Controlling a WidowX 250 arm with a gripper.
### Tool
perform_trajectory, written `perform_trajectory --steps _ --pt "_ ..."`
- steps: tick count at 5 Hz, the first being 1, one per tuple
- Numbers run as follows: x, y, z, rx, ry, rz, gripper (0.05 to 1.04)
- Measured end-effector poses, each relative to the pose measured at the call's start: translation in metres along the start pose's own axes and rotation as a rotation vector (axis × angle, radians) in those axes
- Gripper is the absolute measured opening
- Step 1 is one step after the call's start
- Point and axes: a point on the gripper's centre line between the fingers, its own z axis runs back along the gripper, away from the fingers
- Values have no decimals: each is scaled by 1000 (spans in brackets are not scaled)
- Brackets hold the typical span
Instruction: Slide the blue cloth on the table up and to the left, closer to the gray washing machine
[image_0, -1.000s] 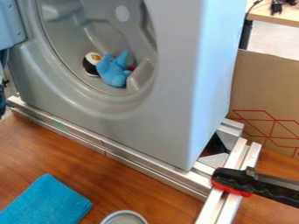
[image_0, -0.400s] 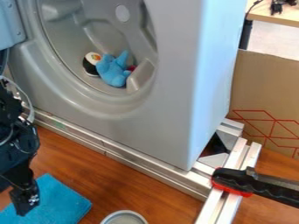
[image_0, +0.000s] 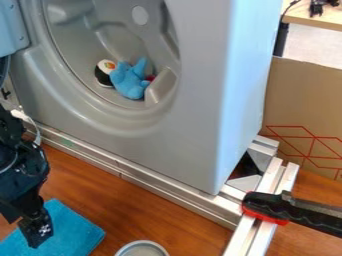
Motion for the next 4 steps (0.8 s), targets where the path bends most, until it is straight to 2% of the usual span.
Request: perform_trajectory --steps 1,2,4 --pt "6 -1 -20 -39 28 -17 999" --pt "8 -8 -37 -20 70 -48 999" --pt "4 -3 -53 9 110 -56 999"
